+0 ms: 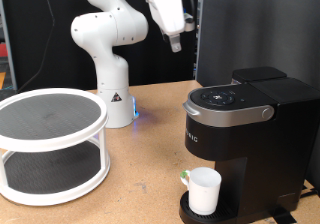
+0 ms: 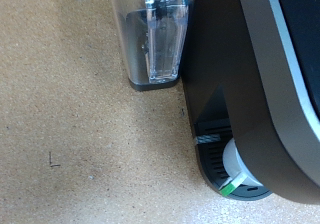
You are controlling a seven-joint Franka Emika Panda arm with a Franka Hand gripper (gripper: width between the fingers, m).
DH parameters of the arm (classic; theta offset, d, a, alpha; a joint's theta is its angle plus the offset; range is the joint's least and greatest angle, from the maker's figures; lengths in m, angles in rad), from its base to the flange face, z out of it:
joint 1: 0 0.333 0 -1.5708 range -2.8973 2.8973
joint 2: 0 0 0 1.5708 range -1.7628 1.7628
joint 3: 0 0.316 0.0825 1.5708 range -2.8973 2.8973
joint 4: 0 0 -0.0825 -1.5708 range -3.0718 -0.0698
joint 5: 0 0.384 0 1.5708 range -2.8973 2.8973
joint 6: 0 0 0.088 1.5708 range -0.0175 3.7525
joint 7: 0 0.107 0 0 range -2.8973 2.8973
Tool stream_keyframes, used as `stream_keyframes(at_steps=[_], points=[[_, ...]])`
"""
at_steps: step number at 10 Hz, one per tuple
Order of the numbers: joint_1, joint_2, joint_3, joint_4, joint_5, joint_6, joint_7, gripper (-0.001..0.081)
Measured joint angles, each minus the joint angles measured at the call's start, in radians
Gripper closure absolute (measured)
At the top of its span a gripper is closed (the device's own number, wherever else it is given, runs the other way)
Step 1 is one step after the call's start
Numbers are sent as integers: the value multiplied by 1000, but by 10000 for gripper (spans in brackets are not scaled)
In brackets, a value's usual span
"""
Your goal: Make a cup of coffee with the keurig machine
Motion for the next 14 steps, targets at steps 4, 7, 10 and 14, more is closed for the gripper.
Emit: stream_keyframes(at_steps=[4,7,10,14], points=[[28,62,66,17,-17,144,-53,-1],[29,116,85,50,-17,162,-48,-1],[32,130,94,66,-33,99,-68,-1],[31,233,125,187,-51,59,-4,-1]])
